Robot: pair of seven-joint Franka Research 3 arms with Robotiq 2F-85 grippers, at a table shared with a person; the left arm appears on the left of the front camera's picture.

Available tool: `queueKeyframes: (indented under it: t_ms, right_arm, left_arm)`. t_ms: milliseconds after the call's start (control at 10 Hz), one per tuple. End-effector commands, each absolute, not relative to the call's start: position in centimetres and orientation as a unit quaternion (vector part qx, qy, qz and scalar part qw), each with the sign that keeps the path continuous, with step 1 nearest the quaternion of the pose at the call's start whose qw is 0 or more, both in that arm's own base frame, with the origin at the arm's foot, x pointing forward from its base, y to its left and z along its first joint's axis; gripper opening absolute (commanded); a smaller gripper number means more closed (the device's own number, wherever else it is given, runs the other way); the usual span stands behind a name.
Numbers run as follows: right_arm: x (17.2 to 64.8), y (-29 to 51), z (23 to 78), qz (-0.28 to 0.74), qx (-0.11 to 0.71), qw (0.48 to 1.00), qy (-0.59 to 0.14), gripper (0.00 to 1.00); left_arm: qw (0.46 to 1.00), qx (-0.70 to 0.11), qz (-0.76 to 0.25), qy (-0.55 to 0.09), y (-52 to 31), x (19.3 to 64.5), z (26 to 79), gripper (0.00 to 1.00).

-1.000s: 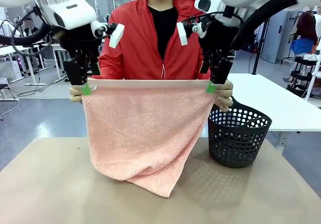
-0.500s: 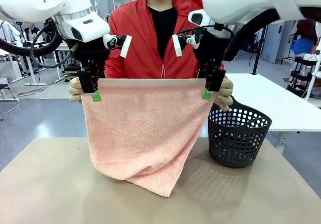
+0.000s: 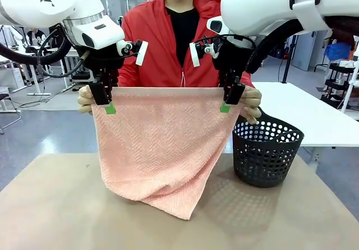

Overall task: Fold the towel.
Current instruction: Grab the top end of the 100 cm Hotel Towel extended by the human.

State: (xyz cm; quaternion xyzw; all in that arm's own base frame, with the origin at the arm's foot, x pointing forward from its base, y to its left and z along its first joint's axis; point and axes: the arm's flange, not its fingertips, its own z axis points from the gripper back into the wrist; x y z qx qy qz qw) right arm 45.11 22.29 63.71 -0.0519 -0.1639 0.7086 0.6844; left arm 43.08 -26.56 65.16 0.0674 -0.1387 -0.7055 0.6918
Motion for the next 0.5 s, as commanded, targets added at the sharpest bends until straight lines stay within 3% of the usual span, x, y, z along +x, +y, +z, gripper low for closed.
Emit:
queueKeyframes:
  t_ms: [0, 100, 200, 300, 400]
  right_arm:
    - [44.82, 22.53, 63.92, 0.7, -0.062, 0.693, -0.162, 0.0]
    - [44.76, 22.54, 63.94, 0.7, -0.063, 0.693, -0.16, 0.0]
    - [44.7, 22.49, 63.96, 0.699, -0.062, 0.695, -0.16, 0.0]
    - [44.67, 22.48, 63.94, 0.699, -0.062, 0.695, -0.158, 0.03]
    - [44.66, 22.44, 64.01, 0.698, -0.062, 0.696, -0.158, 0.0]
  left_arm:
    - [0.699, 0.082, -0.694, -0.151, -26.35, 42.72, 64.82, 0.0]
    - [0.699, 0.078, -0.693, -0.156, -26.27, 42.69, 64.9, 0.34]
    - [0.702, 0.077, -0.69, -0.158, -26.19, 42.69, 64.99, 0.0]
    - [0.701, 0.076, -0.691, -0.157, -26.17, 42.66, 65.02, 0.0]
    - [0.699, 0.076, -0.693, -0.158, -26.34, 42.61, 65.04, 0.0]
